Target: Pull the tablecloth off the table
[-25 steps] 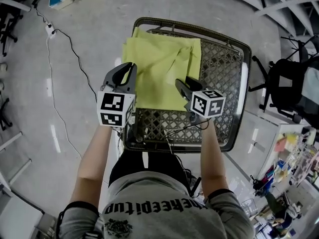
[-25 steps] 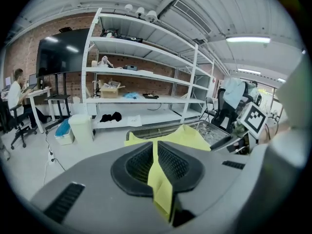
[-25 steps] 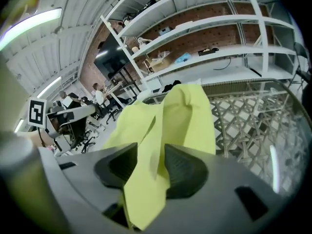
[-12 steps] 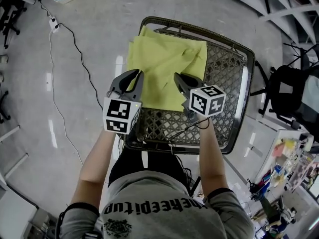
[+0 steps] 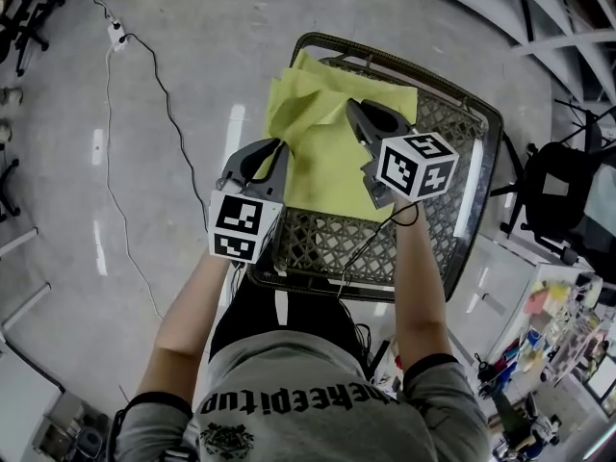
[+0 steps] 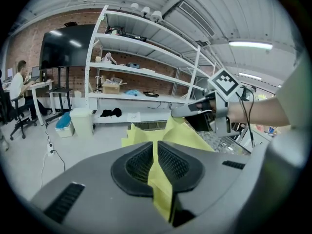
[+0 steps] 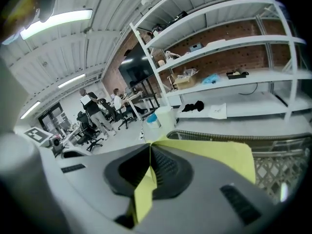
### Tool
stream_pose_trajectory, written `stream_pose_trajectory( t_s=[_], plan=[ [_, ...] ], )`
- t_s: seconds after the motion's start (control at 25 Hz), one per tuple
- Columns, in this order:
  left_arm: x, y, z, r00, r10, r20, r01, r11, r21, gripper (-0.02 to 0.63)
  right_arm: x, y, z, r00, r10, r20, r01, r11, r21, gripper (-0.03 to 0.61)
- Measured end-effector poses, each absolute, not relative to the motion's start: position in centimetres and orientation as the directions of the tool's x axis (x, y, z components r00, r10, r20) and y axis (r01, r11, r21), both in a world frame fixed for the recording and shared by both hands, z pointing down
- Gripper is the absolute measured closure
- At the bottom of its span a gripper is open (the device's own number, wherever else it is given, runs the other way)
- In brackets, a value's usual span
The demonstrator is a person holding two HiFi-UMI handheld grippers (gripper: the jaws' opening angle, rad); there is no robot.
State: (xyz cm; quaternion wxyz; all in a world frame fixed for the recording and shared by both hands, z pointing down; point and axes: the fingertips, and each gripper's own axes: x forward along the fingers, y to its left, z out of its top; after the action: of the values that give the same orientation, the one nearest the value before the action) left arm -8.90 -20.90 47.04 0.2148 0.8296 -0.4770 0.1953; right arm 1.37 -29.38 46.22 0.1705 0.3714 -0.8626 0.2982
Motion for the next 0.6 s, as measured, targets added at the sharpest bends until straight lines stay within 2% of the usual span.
stream_pose_trajectory(
  t_s=[0.24, 0.32, 0.6],
  plan=[
    [-9.5, -20.9, 46.9, 0.465, -0.711, 0.527, -0.877, -0.450, 0.168, 0.575, 0.7, -30.6, 46.5, -0.623, -0.564, 0.541, -0.773, 0.552, -0.315, 0.554],
    [-9.4, -21.0, 46.8, 0.463, -0.712, 0.527, -0.879, -0.447, 0.167, 0.575, 0.4, -30.2, 46.9, -0.636, -0.541, 0.551, -0.760, 0.563, -0.324, 0.492],
    [-9.7, -21.1, 46.6, 0.464, -0.714, 0.525, -0.878, -0.450, 0.164, 0.575, -0.9, -28.8, 46.8, -0.673, -0.498, 0.546, -0.725, 0.591, -0.354, 0.419]
  ],
)
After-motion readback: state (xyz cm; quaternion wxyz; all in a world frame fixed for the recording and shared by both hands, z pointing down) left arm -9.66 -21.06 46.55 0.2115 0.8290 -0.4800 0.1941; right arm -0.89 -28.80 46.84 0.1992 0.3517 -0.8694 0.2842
